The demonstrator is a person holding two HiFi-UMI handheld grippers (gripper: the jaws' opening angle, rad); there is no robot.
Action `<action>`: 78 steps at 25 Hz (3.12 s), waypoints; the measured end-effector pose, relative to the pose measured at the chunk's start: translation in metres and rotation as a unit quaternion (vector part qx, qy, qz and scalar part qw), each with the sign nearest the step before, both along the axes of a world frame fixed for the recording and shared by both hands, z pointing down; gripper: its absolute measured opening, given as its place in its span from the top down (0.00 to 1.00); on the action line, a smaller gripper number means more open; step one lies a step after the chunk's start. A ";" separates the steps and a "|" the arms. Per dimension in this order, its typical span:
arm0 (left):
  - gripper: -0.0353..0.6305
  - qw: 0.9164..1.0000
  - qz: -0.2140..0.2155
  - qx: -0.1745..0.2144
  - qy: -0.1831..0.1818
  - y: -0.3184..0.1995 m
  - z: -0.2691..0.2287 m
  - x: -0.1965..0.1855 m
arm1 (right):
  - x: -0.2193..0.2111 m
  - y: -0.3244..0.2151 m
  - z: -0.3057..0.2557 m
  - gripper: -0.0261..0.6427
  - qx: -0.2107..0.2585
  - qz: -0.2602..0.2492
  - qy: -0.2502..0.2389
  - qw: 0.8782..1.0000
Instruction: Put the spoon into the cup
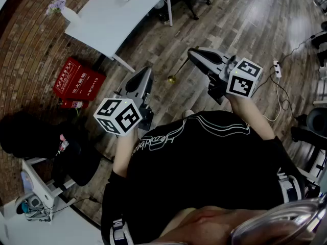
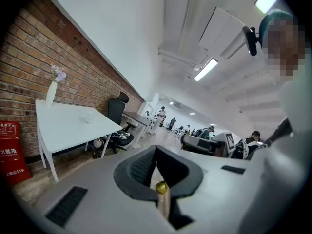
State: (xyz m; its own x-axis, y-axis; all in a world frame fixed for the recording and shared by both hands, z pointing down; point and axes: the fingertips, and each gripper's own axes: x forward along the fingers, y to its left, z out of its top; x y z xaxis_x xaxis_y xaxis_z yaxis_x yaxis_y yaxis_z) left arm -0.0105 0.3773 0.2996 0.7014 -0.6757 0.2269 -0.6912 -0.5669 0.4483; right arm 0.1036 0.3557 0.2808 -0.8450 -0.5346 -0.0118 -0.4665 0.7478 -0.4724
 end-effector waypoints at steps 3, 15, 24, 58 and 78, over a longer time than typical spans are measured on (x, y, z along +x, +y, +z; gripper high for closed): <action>0.94 1.000 0.003 0.000 -0.001 -0.004 0.001 0.004 | 0.003 -0.005 0.001 0.97 0.001 -0.002 -0.001 1.000; 0.94 1.000 0.010 0.007 -0.002 -0.033 0.002 0.043 | 0.031 -0.032 0.005 0.97 -0.004 -0.014 0.000 1.000; 0.94 0.999 0.020 0.023 -0.008 -0.059 0.007 0.090 | 0.076 -0.056 0.007 0.97 0.012 -0.007 -0.011 1.000; 0.94 0.999 0.040 -0.037 0.000 -0.433 0.045 -0.011 | 0.000 -0.421 0.046 0.97 -0.052 0.042 -0.021 0.998; 0.94 0.999 -0.012 -0.035 0.009 -0.598 0.051 -0.103 | -0.070 -0.587 0.047 0.97 -0.056 0.065 -0.014 0.996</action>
